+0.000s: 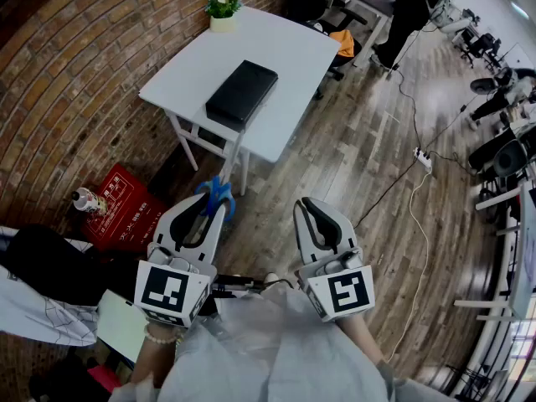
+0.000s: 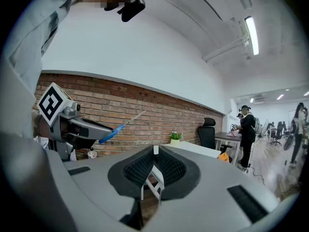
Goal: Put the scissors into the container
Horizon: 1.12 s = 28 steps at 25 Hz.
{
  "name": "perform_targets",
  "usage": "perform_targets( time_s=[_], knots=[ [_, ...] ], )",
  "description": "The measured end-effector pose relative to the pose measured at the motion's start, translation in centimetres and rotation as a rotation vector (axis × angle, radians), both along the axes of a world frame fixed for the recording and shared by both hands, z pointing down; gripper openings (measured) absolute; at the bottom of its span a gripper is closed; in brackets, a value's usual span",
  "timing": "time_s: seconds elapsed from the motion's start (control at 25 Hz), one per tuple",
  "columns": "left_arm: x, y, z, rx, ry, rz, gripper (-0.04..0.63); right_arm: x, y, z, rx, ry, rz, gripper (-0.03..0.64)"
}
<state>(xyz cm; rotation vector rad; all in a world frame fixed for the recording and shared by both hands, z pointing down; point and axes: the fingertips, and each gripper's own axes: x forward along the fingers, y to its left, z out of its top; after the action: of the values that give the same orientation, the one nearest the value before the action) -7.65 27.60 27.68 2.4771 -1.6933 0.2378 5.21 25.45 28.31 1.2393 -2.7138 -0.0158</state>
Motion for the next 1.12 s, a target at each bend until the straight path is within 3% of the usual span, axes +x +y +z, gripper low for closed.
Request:
perform_targets(
  time_s=[0.52, 1.12],
  knots=[
    [0.2, -0.2, 0.2, -0.005, 0.007, 0.011, 0.098, -0.1, 0.0, 0.3, -0.009, 0.005, 0.002, 0.06],
    [-1.7, 0.0, 0.3, 0.014, 0.015, 0.069, 0.098, -0.8, -0.1, 0.4, -0.009, -0.012, 0.108, 0.06]
  ],
)
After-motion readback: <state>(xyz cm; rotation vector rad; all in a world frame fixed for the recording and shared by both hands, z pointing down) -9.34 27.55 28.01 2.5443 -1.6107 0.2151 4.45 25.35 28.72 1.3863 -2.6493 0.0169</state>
